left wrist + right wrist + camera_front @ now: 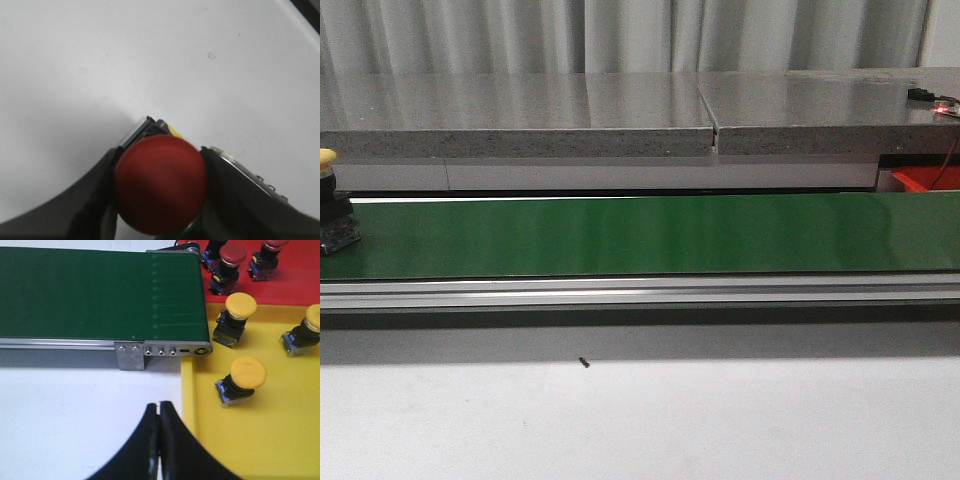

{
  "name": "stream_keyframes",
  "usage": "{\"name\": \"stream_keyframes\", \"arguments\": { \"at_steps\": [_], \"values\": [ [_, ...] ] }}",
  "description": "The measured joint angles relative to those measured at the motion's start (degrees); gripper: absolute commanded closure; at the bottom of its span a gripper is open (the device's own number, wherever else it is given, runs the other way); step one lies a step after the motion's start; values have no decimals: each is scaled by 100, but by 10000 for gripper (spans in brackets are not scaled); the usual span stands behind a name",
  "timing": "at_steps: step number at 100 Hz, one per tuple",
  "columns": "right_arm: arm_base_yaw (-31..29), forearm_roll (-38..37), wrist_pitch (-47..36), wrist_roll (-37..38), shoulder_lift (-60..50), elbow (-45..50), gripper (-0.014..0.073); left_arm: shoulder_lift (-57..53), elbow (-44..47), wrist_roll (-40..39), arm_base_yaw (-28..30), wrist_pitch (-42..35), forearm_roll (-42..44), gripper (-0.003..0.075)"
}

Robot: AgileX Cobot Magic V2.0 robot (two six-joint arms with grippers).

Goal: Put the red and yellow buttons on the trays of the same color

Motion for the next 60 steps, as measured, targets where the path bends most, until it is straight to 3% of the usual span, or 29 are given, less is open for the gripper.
{"name": "stream_keyframes", "arguments": {
  "at_steps": [27,60],
  "values": [
    [0,0,0,0,0,0,684,-831,63,177,0,244,216,584],
    [0,0,0,0,0,0,684,-1753,981,484,-262,336,216,584]
  ]
}}
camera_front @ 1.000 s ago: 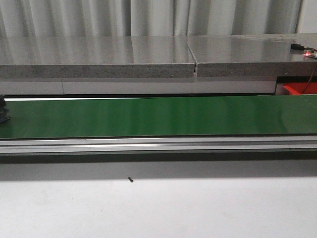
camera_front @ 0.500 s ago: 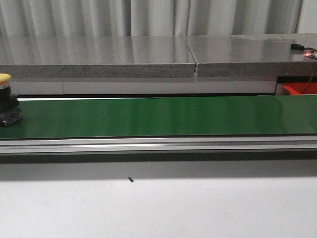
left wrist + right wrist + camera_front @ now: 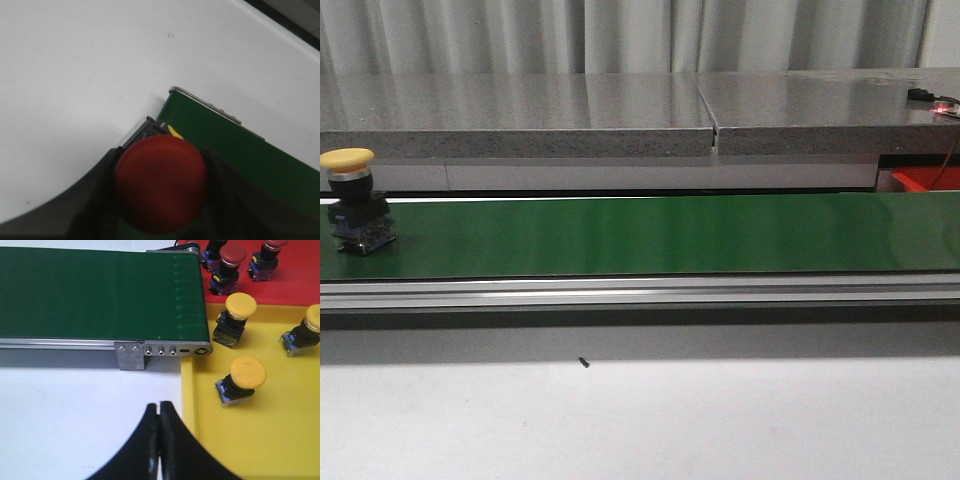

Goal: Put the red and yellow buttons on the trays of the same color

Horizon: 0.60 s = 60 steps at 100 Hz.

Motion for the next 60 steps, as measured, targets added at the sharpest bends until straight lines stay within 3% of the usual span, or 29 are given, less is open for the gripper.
{"name": "stream_keyframes", "arguments": {
  "at_steps": [36,46,60],
  "values": [
    [0,0,0,0,0,0,684,182,533,0,-260,-63,-47,561],
    [0,0,0,0,0,0,684,226,533,82,-269,-49,-60,444],
    [0,0,0,0,0,0,684,226,533,158,-269,-14,-89,209]
  ]
}}
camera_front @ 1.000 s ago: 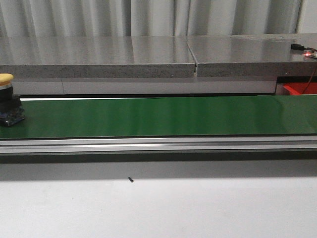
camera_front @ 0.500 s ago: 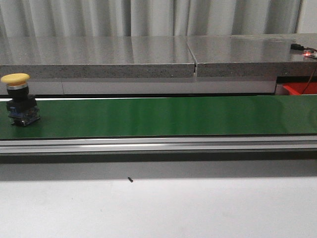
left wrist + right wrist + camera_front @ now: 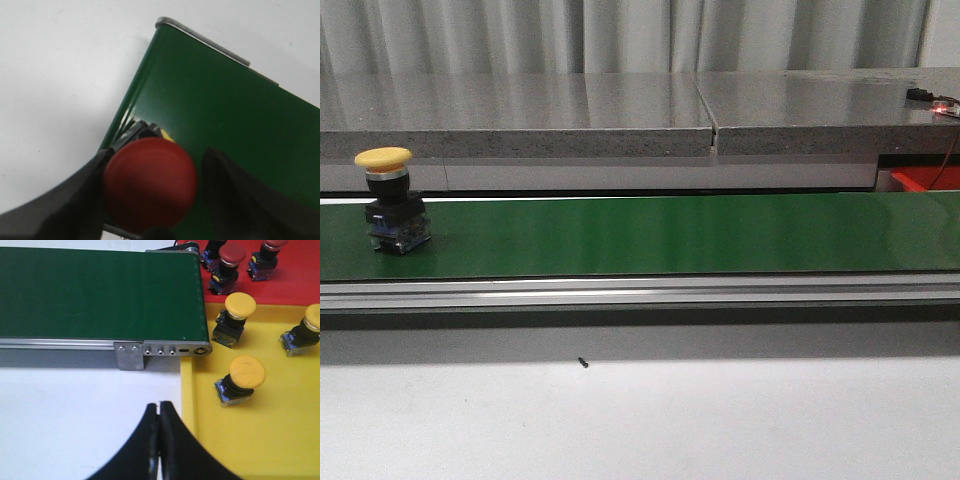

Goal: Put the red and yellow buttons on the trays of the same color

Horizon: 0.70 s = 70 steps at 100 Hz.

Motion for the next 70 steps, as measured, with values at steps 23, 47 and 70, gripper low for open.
{"name": "stream_keyframes", "arguments": {
  "at_steps": [23,47,70],
  "values": [
    [0,0,0,0,0,0,684,-114,0,104,0,34,-118,182],
    [0,0,0,6,0,0,684,-815,15,508,0,49,-130,389],
    [0,0,0,6,0,0,684,-1768,283,1028,-158,154,-155,741]
  ]
}}
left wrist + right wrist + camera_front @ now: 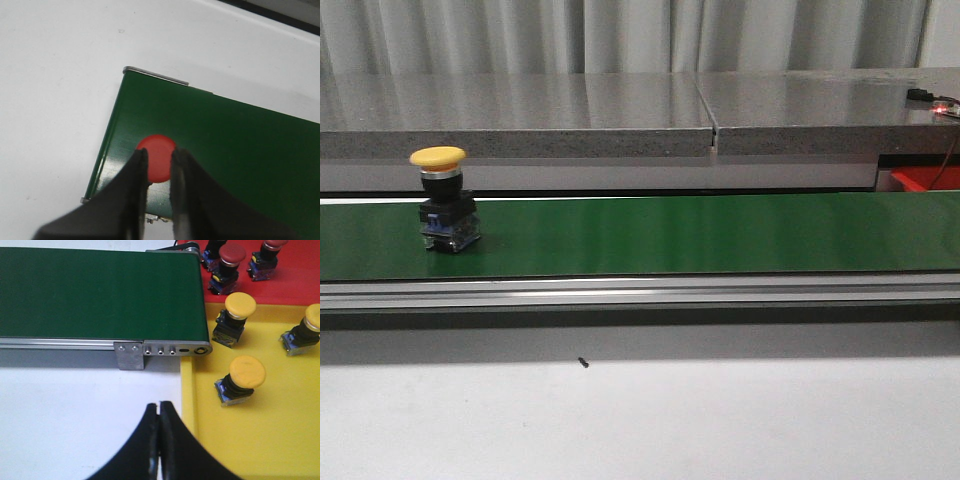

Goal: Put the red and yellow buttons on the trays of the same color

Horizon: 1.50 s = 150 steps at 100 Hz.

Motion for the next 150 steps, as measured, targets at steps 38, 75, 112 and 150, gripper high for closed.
{"name": "stream_keyframes", "arguments": {
  "at_steps": [38,75,112,150],
  "values": [
    [0,0,0,0,0,0,684,-1004,769,161,-1113,-35,279,741],
    [0,0,0,0,0,0,684,-1689,1340,161,-2069,-493,490,741],
    [0,-51,-826,0,0,0,684,-3178,2231,1,-2122,-752,499,741],
    [0,-49,-1054,0,0,0,684,-4876,3224,-33,-2122,-741,509,741]
  ]
}}
